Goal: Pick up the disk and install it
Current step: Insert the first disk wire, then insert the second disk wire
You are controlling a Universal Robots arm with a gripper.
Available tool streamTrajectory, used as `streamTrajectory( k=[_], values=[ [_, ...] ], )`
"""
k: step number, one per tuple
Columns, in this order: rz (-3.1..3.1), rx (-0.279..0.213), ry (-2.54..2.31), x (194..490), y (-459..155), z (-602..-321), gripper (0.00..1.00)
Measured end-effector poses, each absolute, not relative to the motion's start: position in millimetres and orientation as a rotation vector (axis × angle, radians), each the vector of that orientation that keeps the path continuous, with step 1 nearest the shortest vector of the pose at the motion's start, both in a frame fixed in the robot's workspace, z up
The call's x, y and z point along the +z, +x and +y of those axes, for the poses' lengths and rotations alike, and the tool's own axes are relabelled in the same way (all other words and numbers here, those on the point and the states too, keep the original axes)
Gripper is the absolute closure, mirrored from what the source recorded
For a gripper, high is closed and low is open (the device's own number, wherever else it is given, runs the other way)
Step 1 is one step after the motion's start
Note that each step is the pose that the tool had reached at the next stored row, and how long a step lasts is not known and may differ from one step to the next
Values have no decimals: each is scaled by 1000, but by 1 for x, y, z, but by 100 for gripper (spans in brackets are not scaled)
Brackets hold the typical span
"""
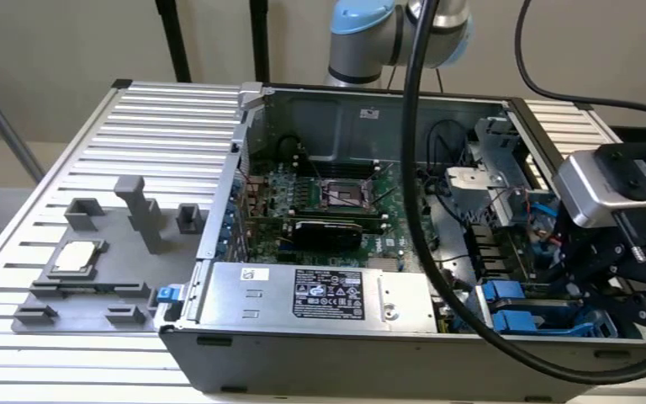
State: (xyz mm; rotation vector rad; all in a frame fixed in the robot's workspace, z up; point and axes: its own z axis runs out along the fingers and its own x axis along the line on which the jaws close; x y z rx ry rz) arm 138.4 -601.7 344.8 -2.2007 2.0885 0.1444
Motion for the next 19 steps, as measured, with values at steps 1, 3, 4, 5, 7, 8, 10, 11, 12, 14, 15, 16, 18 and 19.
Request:
streamTrajectory(
  k=[1, 3, 4, 5, 7, 8, 10, 11, 12, 14, 15, 16, 18, 19],
  values=[
    [2092, 138, -2204, 345, 138, -599, 100],
    [2098, 126, -2211, 345, 138, -594, 100],
    [2102, 118, -2215, 344, 138, -592, 100],
    [2106, 111, -2219, 344, 138, -589, 100],
    [2114, 96, -2227, 344, 138, -586, 100],
    [2117, 90, -2229, 344, 138, -585, 100],
    [2130, 80, -2227, 344, 138, -585, 100],
    [2138, 76, -2222, 343, 138, -585, 100],
    [2147, 72, -2217, 343, 139, -585, 100],
    [2165, 65, -2205, 343, 139, -585, 100],
    [2170, 62, -2203, 343, 139, -584, 100],
    [2175, 59, -2201, 343, 139, -584, 100],
    [2181, 51, -2202, 343, 139, -582, 100],
    [2185, 47, -2202, 343, 139, -581, 100]
  ],
)
